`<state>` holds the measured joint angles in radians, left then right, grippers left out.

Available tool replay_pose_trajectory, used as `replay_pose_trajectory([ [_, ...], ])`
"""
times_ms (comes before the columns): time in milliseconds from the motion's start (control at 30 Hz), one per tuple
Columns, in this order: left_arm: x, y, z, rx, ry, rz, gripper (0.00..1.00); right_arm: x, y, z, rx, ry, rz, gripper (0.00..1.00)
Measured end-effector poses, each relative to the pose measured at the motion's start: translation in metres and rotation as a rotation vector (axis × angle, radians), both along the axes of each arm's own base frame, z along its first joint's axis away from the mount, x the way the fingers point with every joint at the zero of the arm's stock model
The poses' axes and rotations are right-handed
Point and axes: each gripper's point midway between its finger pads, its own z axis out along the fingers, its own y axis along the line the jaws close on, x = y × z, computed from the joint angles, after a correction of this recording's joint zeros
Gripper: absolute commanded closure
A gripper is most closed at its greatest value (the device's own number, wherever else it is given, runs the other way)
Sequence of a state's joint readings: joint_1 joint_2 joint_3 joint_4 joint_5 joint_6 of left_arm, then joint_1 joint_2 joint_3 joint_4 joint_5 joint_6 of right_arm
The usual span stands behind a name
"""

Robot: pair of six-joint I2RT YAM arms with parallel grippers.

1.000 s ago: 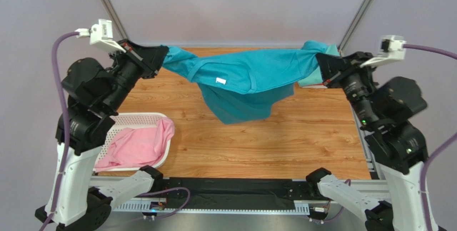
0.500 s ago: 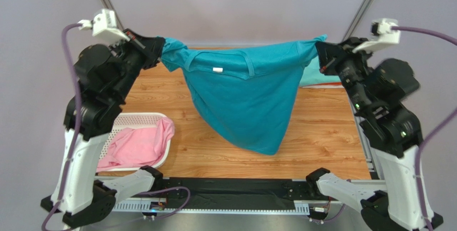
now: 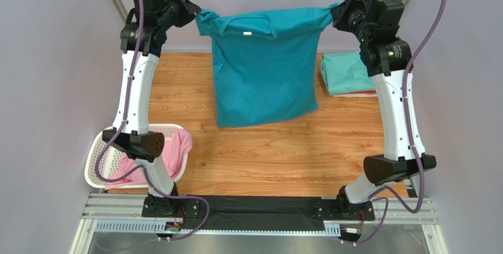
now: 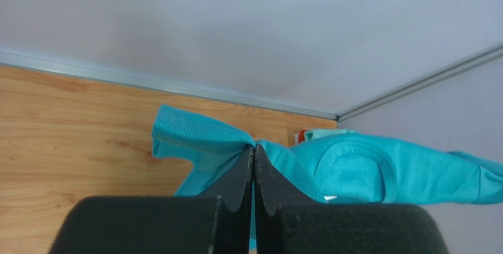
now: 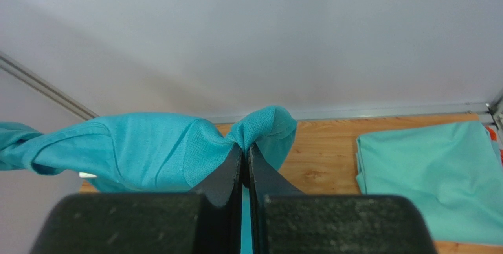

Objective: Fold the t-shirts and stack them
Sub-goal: Flatten the tshirt out

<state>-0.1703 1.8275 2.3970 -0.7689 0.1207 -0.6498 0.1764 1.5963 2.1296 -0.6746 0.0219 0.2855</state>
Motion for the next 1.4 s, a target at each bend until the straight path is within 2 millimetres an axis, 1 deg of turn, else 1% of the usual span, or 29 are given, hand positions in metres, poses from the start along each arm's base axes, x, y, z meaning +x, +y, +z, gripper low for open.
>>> replay_pose_trajectory([
  [33,-0.007,-0.001,0.007,-0.005,-0.016,-0.012,1.0,-0.004,0.001,0.006,0.006,-0.015,0.01,1.0],
  [100,-0.027,0.0,0.017,-0.009,-0.038,-0.026,1.0,-0.02,0.003,0.019,0.018,-0.05,0.035,1.0],
  [133,-0.039,0.001,0.018,-0.009,-0.042,-0.028,1.0,-0.03,0.002,0.019,0.021,-0.055,0.041,1.0],
  [167,-0.056,0.005,0.015,-0.006,-0.031,-0.023,1.0,-0.043,0.0,0.015,0.023,-0.05,0.044,1.0],
  [200,-0.071,0.008,0.011,-0.005,-0.024,-0.014,1.0,-0.053,-0.003,0.007,0.024,-0.036,0.041,1.0],
  [233,-0.089,0.014,-0.001,-0.003,-0.009,-0.002,1.0,-0.065,-0.007,-0.005,0.027,-0.018,0.034,1.0],
  [267,-0.105,0.018,-0.015,0.002,0.021,0.009,1.0,-0.076,-0.011,-0.019,0.029,0.009,0.026,1.0],
  [300,-0.122,0.022,-0.033,0.001,0.052,0.016,1.0,-0.088,-0.016,-0.04,0.032,0.049,0.012,1.0],
  [333,-0.133,0.024,-0.056,0.0,0.087,0.021,1.0,-0.097,-0.021,-0.062,0.036,0.087,-0.005,1.0],
  [367,-0.147,0.026,-0.083,-0.001,0.141,0.021,1.0,-0.106,-0.025,-0.091,0.038,0.145,-0.025,1.0],
  [400,-0.158,0.025,-0.113,-0.003,0.202,0.013,0.98,-0.115,-0.029,-0.121,0.035,0.212,-0.045,1.0],
  [433,-0.167,0.023,-0.146,-0.003,0.268,0.001,0.9,-0.123,-0.033,-0.147,0.036,0.265,-0.063,0.98],
  [467,-0.177,0.021,-0.185,0.0,0.363,-0.016,0.72,-0.132,-0.036,-0.181,0.03,0.342,-0.081,0.95],
  [500,-0.187,0.018,-0.223,0.003,0.455,-0.031,0.66,-0.141,-0.039,-0.212,0.022,0.419,-0.098,0.93],
  [533,-0.198,0.016,-0.259,0.008,0.548,-0.044,0.61,-0.152,-0.043,-0.246,0.008,0.509,-0.12,0.82],
  [567,-0.214,0.015,-0.299,0.017,0.661,-0.051,0.46,-0.16,-0.047,-0.271,0.001,0.573,-0.14,0.73],
  [600,-0.232,0.015,-0.331,0.03,0.761,-0.058,0.34,-0.179,-0.054,-0.311,-0.027,0.691,-0.176,0.51],
  [633,-0.255,0.015,-0.358,0.04,0.867,-0.066,0.34,-0.184,-0.056,-0.319,-0.031,0.719,-0.187,0.43],
  [667,-0.274,0.014,-0.375,0.046,0.946,-0.074,0.16,-0.195,-0.061,-0.336,-0.047,0.779,-0.212,0.31],
  [700,-0.287,0.014,-0.382,0.058,0.994,-0.089,0.02,-0.203,-0.065,-0.347,-0.056,0.824,-0.236,0.21],
  [733,-0.294,0.011,-0.383,0.059,1.015,-0.1,0.0,-0.208,-0.068,-0.351,-0.063,0.848,-0.255,0.07],
  [767,-0.295,0.008,-0.379,0.061,1.007,-0.112,0.0,-0.209,-0.071,-0.352,-0.072,0.856,-0.266,0.0],
  [833,-0.287,0.001,-0.364,0.076,0.957,-0.133,0.0,-0.208,-0.073,-0.352,-0.079,0.868,-0.285,0.0],
  [1000,-0.256,-0.015,-0.316,0.08,0.799,-0.169,0.0,-0.197,-0.07,-0.341,-0.066,0.855,-0.274,0.0],
  [1100,-0.238,-0.018,-0.304,0.095,0.767,-0.17,0.0,-0.197,-0.062,-0.34,-0.044,0.852,-0.24,0.0],
  [1167,-0.226,-0.023,-0.304,0.111,0.776,-0.175,0.0,-0.195,-0.053,-0.339,-0.033,0.839,-0.206,0.0],
  [1233,-0.217,-0.03,-0.311,0.127,0.794,-0.187,0.0,-0.193,-0.044,-0.341,-0.026,0.834,-0.17,0.0],
  [1300,-0.213,-0.04,-0.325,0.146,0.83,-0.211,0.0,-0.192,-0.036,-0.346,-0.022,0.837,-0.136,0.0],
  [1400,-0.216,-0.056,-0.352,0.181,0.898,-0.256,0.0,-0.185,-0.027,-0.355,-0.017,0.854,-0.103,0.0],
])
